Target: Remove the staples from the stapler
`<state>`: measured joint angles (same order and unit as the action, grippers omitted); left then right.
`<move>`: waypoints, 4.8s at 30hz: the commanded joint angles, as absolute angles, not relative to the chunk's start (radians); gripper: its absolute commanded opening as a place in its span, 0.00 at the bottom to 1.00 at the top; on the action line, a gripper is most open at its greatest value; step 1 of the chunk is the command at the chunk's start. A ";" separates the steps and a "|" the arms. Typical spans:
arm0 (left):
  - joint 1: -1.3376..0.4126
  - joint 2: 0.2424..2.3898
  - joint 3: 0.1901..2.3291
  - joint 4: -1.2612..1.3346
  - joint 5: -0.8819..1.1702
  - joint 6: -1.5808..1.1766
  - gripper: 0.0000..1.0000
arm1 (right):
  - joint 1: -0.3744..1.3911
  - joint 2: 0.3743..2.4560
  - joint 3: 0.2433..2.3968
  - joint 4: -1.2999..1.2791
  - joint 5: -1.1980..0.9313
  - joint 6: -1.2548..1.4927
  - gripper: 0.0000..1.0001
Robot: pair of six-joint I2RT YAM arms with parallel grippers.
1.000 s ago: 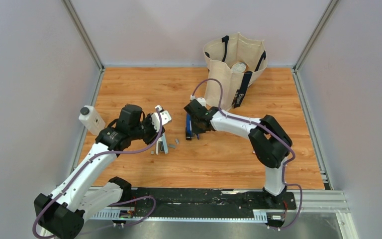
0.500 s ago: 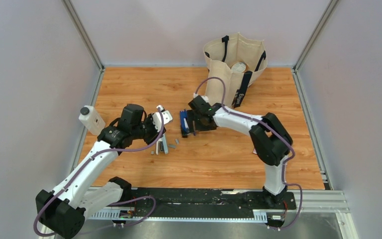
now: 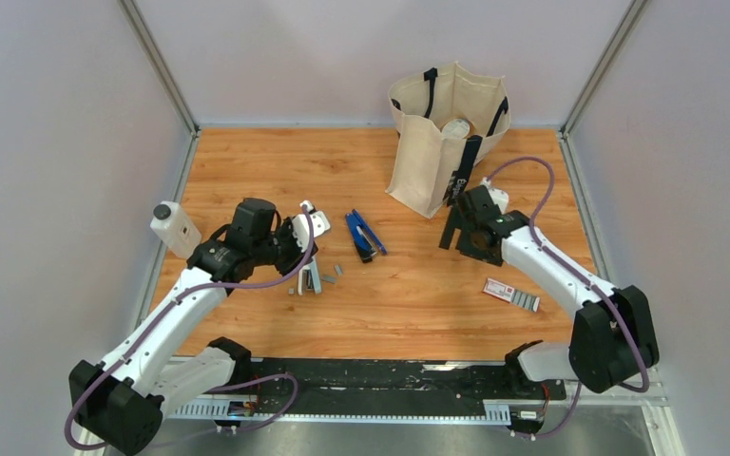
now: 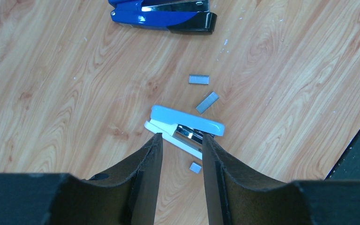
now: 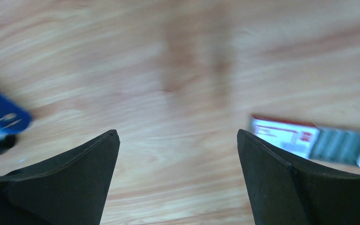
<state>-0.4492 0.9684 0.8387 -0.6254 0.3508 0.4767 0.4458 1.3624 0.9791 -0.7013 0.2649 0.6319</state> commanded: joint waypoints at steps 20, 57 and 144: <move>-0.446 0.988 0.877 -0.624 0.385 0.477 0.45 | 0.103 1.195 0.695 -0.796 0.207 0.703 0.98; -0.445 0.989 0.825 -0.580 0.394 0.482 0.45 | 0.058 1.229 0.726 -0.770 0.210 0.657 0.84; -0.445 0.927 0.795 -0.594 0.339 0.518 0.45 | 0.807 1.704 1.034 -0.532 0.090 1.023 0.77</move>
